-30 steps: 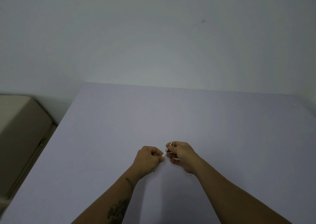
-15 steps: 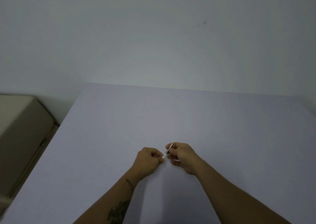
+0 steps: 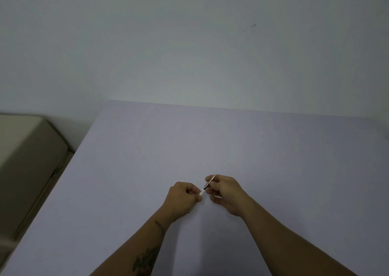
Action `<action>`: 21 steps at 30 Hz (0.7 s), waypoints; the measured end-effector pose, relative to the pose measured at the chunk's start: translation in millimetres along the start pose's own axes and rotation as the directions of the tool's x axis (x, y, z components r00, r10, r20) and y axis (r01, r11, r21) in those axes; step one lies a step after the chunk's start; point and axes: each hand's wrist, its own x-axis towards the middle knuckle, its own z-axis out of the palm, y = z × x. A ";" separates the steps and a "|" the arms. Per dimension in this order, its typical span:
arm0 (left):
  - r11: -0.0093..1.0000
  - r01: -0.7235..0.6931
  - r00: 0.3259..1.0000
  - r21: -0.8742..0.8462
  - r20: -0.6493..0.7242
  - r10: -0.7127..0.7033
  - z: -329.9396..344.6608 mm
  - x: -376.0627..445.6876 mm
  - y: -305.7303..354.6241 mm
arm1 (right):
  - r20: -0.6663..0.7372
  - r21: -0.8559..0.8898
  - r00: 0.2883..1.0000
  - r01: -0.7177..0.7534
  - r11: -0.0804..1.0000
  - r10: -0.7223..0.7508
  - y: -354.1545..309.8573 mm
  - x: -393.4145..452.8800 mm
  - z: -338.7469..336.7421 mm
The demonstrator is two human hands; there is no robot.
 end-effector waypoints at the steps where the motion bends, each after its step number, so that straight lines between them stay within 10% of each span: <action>1: 1.000 0.006 1.000 -0.006 0.000 -0.006 -0.9 -0.2 -0.9 | -0.002 0.030 1.000 -0.004 1.000 0.004 -1.5 0.4 -0.3; 11: 0.999 0.043 0.999 0.002 -0.008 -0.043 -3.8 6.6 -10.1 | -0.159 0.173 0.986 0.078 0.982 -0.050 -39.9 18.7 -19.4; 15: 0.999 0.054 0.998 0.008 -0.014 -0.054 -3.6 10.1 -14.0 | -0.246 -0.156 0.959 0.108 0.982 -0.145 -28.9 33.5 -32.5; 21: 0.997 0.063 0.998 0.036 -0.006 -0.063 -2.6 17.4 -14.9 | -0.231 -0.705 0.939 0.018 0.709 -0.254 0.4 53.4 -31.1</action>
